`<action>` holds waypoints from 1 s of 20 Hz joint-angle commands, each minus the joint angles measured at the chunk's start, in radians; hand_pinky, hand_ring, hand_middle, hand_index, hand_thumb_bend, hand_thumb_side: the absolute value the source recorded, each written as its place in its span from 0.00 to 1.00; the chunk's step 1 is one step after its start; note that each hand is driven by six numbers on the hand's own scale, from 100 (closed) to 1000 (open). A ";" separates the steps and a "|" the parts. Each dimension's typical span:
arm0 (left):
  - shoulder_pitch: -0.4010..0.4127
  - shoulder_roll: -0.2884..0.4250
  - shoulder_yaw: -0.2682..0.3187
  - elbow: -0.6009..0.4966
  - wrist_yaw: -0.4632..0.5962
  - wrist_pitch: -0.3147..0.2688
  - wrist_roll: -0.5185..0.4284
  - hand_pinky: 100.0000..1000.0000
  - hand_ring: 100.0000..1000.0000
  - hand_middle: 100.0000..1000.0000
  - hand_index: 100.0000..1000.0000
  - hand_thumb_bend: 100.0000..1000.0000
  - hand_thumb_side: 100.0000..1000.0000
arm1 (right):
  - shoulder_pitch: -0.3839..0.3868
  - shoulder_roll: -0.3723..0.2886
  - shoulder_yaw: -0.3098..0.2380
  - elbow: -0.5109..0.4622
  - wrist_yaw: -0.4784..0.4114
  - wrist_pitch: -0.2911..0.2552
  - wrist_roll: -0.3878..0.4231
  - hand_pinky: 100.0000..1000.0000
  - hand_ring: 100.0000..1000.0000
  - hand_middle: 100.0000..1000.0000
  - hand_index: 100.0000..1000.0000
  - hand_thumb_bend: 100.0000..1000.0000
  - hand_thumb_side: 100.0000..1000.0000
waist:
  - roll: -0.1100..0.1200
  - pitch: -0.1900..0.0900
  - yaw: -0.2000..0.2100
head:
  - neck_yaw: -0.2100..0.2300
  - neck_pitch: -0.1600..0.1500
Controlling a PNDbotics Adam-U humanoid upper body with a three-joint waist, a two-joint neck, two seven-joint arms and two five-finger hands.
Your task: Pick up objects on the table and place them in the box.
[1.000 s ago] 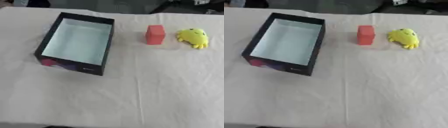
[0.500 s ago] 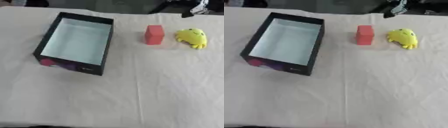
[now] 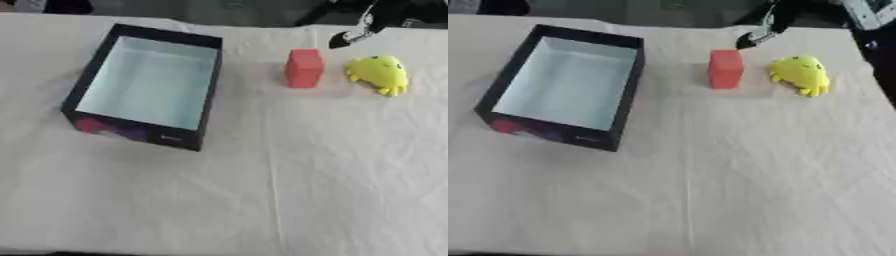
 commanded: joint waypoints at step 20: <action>-0.006 0.008 0.005 -0.012 0.005 -0.008 0.001 0.77 0.75 0.79 0.87 0.65 0.63 | 0.028 -0.017 0.085 -0.061 -0.132 -0.017 0.038 0.99 0.95 0.92 0.93 0.48 0.23 | 0.003 -0.020 -0.005 | -0.003 0.000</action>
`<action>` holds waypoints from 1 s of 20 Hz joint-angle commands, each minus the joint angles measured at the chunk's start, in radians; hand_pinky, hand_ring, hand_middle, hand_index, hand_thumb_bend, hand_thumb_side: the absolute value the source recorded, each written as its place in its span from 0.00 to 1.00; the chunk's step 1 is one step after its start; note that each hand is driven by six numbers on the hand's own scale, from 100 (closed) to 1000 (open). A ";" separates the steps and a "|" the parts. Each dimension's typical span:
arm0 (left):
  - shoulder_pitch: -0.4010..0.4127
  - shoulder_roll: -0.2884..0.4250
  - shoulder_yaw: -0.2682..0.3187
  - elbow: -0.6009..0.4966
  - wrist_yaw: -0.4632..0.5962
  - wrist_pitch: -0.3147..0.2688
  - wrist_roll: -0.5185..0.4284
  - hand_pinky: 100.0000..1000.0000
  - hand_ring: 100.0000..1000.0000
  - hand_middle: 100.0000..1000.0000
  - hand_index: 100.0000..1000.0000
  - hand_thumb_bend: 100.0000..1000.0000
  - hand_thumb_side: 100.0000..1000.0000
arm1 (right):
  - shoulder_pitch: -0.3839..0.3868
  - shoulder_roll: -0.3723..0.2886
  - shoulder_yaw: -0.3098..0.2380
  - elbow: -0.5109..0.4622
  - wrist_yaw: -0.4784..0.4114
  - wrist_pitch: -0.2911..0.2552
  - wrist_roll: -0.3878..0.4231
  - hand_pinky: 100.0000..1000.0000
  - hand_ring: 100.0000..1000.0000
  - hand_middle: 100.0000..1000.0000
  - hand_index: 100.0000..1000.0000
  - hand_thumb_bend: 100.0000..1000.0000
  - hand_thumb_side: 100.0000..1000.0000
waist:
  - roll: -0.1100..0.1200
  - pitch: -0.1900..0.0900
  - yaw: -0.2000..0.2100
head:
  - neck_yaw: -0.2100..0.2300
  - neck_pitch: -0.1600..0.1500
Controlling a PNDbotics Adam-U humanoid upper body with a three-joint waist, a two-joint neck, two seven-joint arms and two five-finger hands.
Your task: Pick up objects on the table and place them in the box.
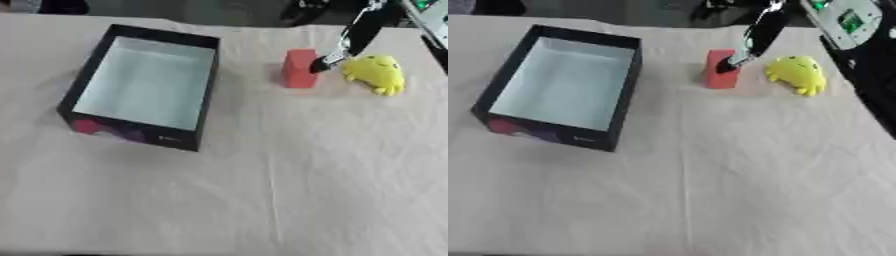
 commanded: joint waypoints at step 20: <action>-0.003 0.002 0.014 -0.021 0.005 -0.015 -0.001 0.78 0.75 0.79 0.86 0.63 0.63 | 0.003 0.004 -0.083 0.050 0.119 -0.003 0.028 0.97 0.92 0.88 0.92 0.48 0.29 | 0.009 0.013 0.012 | -0.011 0.000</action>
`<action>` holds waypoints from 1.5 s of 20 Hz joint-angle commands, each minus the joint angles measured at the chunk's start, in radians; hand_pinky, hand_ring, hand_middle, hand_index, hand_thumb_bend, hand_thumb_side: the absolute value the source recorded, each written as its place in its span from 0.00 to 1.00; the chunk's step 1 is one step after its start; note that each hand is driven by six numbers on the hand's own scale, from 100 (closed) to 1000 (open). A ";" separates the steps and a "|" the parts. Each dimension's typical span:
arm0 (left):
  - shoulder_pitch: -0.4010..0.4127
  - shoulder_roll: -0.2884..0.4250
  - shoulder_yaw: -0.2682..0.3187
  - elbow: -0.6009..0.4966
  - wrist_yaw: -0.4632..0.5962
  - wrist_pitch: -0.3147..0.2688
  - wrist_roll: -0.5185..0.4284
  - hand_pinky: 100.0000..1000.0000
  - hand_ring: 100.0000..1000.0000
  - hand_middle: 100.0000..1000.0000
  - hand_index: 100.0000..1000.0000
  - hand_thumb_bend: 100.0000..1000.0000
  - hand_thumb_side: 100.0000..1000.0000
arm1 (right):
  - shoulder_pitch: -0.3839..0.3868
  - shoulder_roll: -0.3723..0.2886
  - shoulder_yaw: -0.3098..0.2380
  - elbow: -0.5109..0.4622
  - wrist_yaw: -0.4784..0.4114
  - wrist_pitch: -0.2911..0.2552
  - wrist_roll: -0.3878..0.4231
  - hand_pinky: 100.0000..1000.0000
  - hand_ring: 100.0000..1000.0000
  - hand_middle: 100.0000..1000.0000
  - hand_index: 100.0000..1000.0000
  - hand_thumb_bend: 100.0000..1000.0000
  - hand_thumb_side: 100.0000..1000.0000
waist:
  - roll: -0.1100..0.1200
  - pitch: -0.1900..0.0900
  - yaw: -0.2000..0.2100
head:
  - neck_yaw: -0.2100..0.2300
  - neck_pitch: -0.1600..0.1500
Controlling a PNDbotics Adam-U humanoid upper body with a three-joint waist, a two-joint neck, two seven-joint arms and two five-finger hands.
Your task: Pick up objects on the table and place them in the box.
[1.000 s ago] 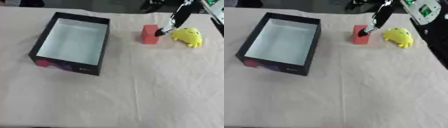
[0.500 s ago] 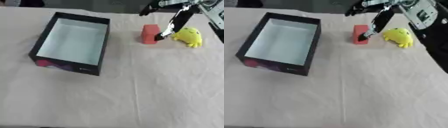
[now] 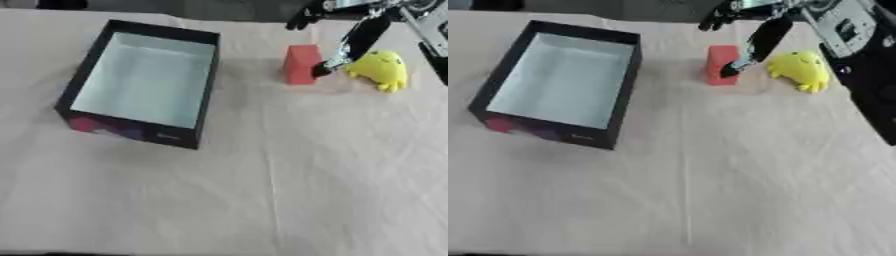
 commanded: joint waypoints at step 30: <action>-0.012 0.004 0.016 -0.027 -0.005 -0.015 -0.012 0.78 0.75 0.79 0.84 0.61 0.63 | -0.014 0.007 -0.080 0.059 0.066 0.029 0.009 0.94 0.88 0.86 0.90 0.48 0.30 | 0.005 0.030 0.012 | -0.008 0.000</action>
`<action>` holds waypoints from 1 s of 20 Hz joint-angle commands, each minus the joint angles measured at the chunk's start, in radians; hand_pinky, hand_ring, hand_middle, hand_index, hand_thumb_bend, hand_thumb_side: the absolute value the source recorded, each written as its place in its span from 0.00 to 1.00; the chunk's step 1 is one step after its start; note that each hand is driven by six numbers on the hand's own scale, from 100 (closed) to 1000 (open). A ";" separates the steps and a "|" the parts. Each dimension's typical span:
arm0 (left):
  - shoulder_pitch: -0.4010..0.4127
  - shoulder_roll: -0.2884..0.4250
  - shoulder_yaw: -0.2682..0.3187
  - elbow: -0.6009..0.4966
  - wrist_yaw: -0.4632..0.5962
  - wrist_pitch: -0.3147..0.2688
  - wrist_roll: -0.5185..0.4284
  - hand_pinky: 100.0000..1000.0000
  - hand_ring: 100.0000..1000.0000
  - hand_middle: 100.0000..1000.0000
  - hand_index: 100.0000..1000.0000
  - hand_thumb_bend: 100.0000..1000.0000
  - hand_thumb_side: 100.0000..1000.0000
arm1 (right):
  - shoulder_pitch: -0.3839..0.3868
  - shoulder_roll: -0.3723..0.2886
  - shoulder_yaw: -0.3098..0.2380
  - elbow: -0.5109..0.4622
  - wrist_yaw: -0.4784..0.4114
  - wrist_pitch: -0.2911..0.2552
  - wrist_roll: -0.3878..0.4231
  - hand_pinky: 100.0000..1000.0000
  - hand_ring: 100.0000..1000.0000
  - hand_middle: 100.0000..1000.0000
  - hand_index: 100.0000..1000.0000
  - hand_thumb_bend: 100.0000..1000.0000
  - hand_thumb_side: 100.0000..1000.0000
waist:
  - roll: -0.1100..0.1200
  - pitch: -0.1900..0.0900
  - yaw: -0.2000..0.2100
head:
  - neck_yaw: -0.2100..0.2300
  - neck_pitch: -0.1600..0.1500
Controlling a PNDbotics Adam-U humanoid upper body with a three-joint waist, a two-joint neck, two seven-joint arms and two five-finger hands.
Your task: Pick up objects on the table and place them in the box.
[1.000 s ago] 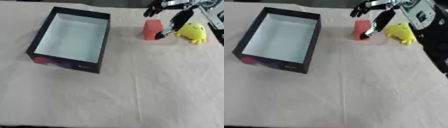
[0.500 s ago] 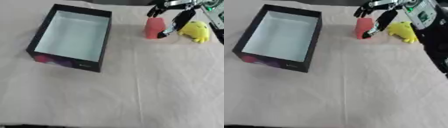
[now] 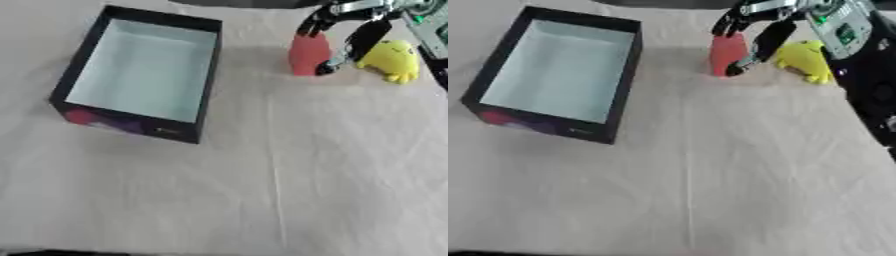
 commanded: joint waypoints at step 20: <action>-0.021 0.018 0.019 -0.029 -0.002 -0.008 -0.003 0.78 0.74 0.79 0.84 0.61 0.63 | -0.073 -0.042 -0.086 -0.004 0.083 -0.037 -0.126 0.97 0.97 0.92 0.93 0.53 0.30 | 0.013 0.043 0.026 | -0.023 -0.029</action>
